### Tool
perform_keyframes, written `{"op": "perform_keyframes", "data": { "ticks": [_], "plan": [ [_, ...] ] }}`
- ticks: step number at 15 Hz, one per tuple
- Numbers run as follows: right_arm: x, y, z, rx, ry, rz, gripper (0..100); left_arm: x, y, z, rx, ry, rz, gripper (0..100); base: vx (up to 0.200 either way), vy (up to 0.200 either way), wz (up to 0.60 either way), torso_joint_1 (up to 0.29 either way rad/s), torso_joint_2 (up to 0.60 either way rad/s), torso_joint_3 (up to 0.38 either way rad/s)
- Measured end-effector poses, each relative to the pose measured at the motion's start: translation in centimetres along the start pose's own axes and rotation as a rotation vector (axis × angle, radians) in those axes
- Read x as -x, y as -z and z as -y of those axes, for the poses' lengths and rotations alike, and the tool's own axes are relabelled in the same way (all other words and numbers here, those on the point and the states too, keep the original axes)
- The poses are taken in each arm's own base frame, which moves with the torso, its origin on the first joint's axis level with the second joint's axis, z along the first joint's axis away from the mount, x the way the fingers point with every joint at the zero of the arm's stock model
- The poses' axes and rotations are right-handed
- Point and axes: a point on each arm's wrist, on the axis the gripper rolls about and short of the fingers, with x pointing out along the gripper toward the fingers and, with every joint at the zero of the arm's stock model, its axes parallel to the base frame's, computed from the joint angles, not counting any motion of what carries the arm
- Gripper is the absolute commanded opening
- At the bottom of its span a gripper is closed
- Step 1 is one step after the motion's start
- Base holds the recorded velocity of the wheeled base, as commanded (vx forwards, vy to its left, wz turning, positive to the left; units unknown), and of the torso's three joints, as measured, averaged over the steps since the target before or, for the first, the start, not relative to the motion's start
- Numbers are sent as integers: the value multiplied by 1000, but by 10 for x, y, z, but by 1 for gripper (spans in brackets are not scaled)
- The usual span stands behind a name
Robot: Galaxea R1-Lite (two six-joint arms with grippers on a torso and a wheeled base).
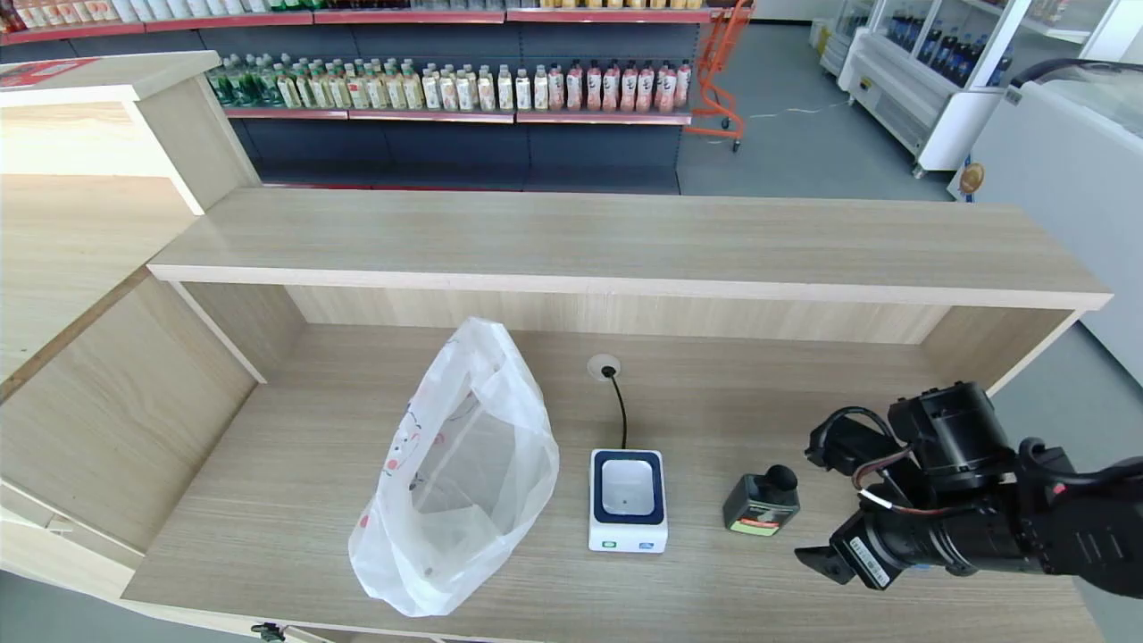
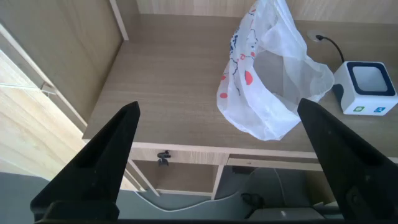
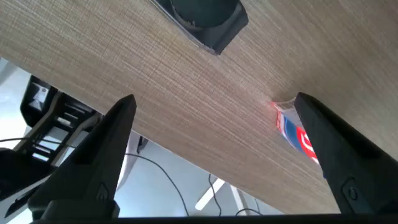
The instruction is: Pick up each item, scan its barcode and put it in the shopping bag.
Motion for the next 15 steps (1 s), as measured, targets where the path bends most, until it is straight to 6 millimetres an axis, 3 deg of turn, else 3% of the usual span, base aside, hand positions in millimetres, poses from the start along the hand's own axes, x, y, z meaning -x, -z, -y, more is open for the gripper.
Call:
{"op": "perform_keyframes", "data": {
  "ticks": [7, 14, 15],
  "plan": [
    [-45, -19, -11, 78, -54, 95, 100, 0, 0, 0, 0, 0, 0, 100, 0, 0, 0, 0, 0, 0],
    [-68, -25, -14, 85, -99, 150, 100, 0, 0, 0, 0, -1, 0, 100, 0, 0, 0, 0, 0, 0],
    [-70, -26, -15, 86, -114, 165, 0, 0, 0, 0, 0, -1, 0, 100, 0, 0, 0, 0, 0, 0]
  ]
}}
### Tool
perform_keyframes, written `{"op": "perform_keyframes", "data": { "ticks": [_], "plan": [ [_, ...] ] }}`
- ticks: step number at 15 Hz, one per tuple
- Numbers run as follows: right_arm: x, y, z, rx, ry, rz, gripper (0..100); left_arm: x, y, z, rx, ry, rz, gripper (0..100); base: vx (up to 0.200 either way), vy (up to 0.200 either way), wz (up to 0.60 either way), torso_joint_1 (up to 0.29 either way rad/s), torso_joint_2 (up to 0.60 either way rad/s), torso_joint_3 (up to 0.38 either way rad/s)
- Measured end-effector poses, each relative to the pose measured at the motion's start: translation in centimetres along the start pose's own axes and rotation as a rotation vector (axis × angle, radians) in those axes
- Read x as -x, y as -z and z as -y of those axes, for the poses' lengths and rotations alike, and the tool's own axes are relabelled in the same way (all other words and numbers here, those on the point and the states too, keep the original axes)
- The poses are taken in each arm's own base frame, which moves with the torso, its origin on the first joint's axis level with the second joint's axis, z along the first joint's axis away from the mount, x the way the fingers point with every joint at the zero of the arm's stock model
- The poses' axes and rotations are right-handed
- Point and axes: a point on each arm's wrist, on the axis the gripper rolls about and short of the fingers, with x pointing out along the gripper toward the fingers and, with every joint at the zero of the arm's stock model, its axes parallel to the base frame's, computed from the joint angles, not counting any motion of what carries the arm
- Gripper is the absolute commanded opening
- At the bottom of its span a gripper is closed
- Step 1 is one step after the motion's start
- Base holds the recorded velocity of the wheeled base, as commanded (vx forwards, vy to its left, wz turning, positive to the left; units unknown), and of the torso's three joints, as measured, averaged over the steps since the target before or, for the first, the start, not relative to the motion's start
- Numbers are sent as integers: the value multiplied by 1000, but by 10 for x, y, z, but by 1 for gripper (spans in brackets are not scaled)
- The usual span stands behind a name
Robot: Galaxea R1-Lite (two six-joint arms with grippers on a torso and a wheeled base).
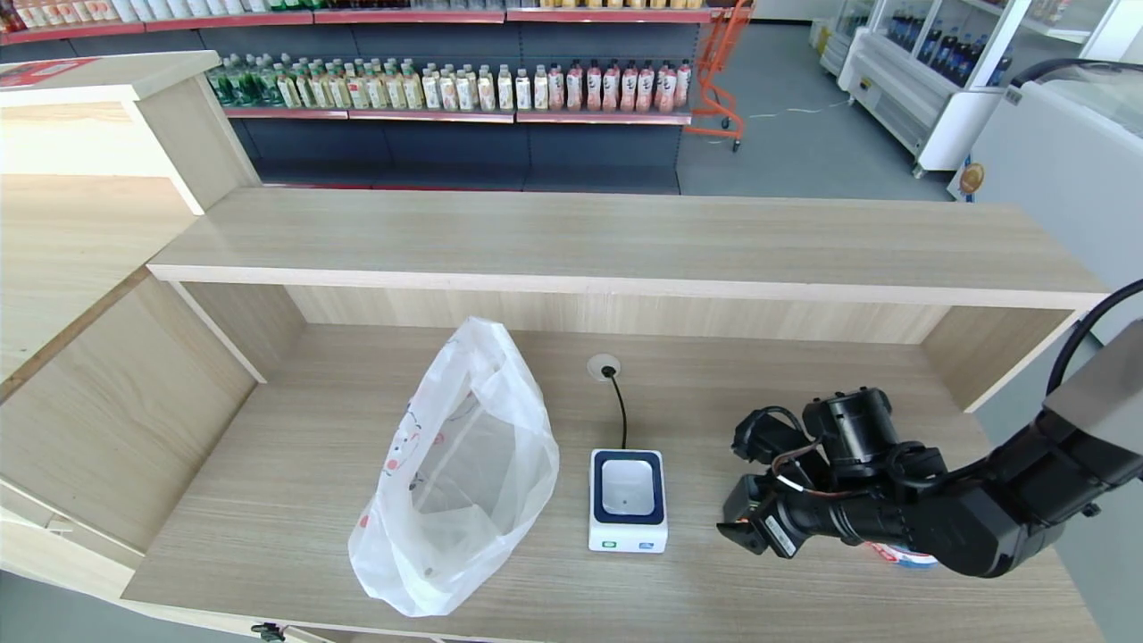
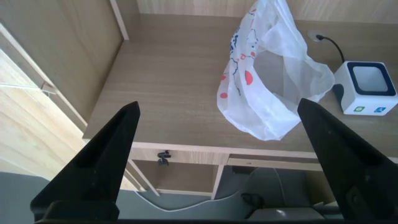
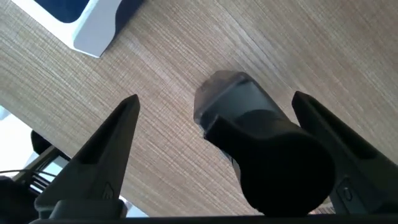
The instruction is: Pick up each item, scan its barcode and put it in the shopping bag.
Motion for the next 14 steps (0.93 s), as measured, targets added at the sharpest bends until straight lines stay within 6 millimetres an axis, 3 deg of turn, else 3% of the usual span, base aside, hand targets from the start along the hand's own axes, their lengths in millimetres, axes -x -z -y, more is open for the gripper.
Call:
{"op": "perform_keyframes", "data": {
  "ticks": [5, 9, 11, 14],
  "plan": [
    [-8, 2, 0, -2, -6, -1, 0, 0, 0, 0, 0, 0, 0, 100, 0, 0, 0, 0, 0, 0],
    [-2, -2, 0, -92, 7, 30, 0, 0, 0, 0, 0, 0, 0, 100, 0, 0, 0, 0, 0, 0],
    [9, -7, 2, -211, 19, 68, 0, 0, 0, 0, 0, 0, 0, 100, 0, 0, 0, 0, 0, 0],
    [48, -18, 16, -365, 72, 175, 0, 0, 0, 0, 0, 0, 0, 100, 0, 0, 0, 0, 0, 0]
  ]
}}
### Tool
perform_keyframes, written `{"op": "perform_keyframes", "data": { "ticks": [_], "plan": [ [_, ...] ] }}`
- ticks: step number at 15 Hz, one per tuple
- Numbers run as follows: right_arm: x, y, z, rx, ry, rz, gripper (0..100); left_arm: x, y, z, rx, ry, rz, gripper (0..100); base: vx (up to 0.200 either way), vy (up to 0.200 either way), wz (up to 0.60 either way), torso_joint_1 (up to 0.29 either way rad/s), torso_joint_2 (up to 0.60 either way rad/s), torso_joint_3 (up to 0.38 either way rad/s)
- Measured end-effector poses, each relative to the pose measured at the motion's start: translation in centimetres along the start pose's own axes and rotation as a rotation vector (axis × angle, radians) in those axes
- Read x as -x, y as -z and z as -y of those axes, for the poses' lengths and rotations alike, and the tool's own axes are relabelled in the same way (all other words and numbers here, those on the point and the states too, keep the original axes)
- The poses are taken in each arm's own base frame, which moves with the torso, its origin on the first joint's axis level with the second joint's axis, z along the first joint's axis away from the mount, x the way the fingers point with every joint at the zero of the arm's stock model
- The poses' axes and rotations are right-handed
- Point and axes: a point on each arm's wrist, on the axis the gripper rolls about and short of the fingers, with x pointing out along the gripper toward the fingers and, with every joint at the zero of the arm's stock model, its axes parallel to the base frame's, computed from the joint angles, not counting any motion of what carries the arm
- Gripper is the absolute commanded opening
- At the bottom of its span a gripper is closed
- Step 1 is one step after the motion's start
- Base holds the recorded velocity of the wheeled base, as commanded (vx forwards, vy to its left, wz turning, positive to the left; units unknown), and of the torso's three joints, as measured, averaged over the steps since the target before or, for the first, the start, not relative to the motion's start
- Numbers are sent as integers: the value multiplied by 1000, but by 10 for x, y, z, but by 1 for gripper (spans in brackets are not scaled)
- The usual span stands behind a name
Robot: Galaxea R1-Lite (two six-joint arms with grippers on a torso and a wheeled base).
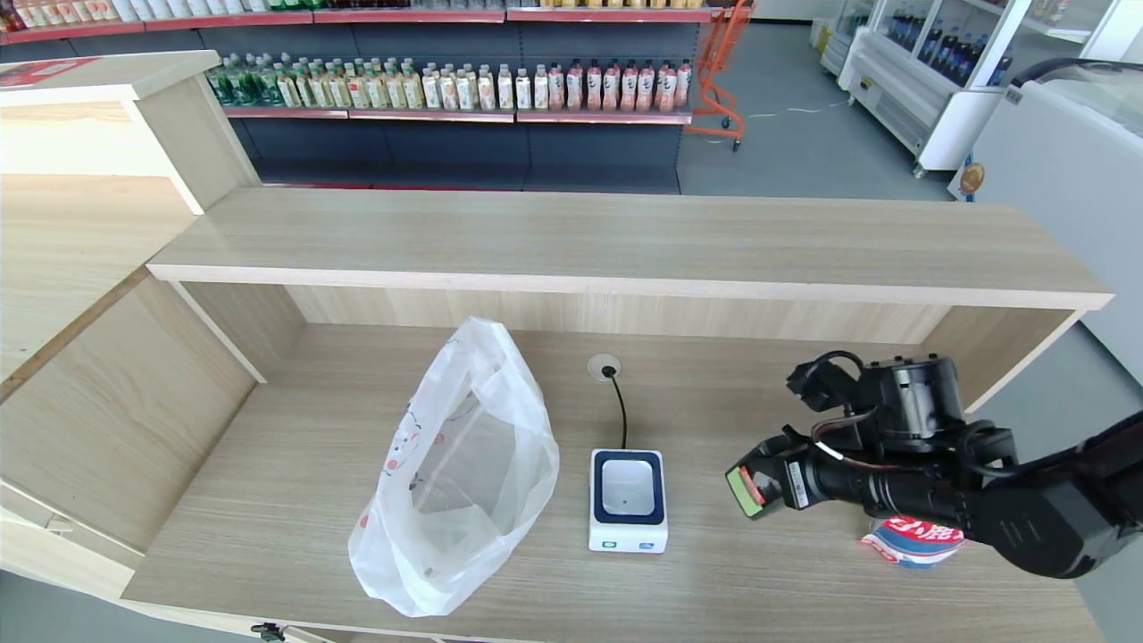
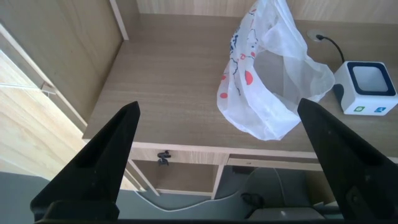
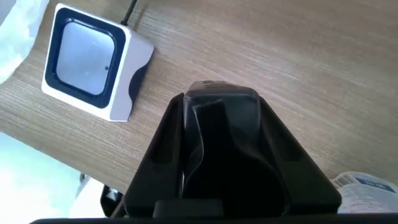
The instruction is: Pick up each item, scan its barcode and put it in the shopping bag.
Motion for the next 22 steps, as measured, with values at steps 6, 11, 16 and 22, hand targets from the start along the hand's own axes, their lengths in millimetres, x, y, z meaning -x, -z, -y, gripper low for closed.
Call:
{"op": "perform_keyframes", "data": {
  "ticks": [6, 11, 16, 22],
  "plan": [
    [96, 4, 21, 660, 127, 143, 0, 0, 0, 0, 0, 0, 0, 100, 0, 0, 0, 0, 0, 0],
    [126, 1, 18, 1449, -14, 461, 0, 0, 0, 0, 0, 1, 0, 100, 0, 0, 0, 0, 0, 0],
    [104, 13, -19, 2117, -195, 758, 0, 0, 0, 0, 0, 0, 0, 100, 0, 0, 0, 0, 0, 0],
    [65, 26, -65, 2348, -340, 1167, 0, 0, 0, 0, 0, 0, 0, 100, 0, 0, 0, 0, 0, 0]
  ]
}}
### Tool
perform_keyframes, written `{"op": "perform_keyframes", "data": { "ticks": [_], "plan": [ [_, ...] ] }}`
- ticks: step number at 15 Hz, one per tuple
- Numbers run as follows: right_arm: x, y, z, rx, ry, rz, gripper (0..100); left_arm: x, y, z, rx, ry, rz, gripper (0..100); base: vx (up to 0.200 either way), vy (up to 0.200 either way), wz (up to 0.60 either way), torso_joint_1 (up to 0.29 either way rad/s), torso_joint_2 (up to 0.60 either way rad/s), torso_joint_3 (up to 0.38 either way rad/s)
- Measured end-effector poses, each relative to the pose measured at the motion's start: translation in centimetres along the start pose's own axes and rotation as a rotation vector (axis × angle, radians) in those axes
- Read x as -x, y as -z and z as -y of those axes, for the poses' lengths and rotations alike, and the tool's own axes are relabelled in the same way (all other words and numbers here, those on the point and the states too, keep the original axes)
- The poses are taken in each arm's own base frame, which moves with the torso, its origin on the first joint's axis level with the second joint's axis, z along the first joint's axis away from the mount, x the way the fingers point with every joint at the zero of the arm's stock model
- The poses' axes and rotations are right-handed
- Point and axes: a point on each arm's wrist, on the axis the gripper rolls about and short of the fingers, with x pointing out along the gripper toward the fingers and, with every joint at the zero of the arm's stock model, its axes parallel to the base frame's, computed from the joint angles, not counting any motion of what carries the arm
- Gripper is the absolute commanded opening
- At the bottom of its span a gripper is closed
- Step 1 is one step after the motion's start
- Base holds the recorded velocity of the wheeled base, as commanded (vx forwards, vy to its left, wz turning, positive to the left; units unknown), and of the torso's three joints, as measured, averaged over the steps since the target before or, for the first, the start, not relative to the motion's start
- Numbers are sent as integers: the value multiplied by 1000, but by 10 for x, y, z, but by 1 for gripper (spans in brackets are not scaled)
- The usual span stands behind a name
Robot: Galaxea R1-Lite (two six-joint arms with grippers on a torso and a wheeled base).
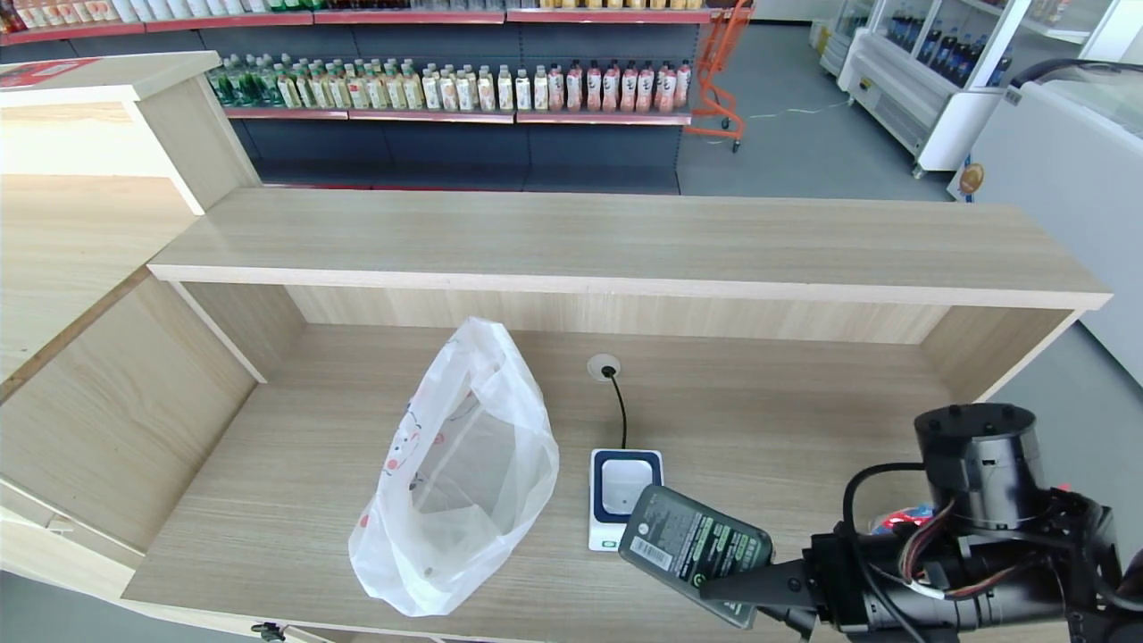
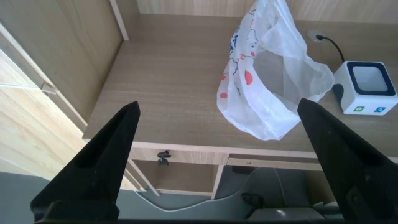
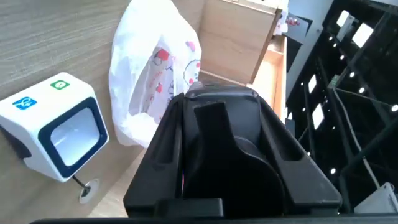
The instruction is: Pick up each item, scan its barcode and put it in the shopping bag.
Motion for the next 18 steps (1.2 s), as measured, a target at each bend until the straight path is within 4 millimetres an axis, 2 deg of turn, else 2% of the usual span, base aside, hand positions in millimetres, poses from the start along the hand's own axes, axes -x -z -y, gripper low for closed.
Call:
{"op": "perform_keyframes", "data": {
  "ticks": [2, 5, 18],
  "plan": [
    [-11, 1, 0, 49, 61, 34, 0, 0, 0, 0, 0, 0, 0, 100, 0, 0, 0, 0, 0, 0],
    [-18, 7, 5, 108, 161, 57, 0, 0, 0, 0, 0, 1, 0, 100, 0, 0, 0, 0, 0, 0],
    [-20, 5, 4, 122, 178, 81, 0, 0, 0, 0, 0, 0, 0, 100, 0, 0, 0, 0, 0, 0]
  ]
}}
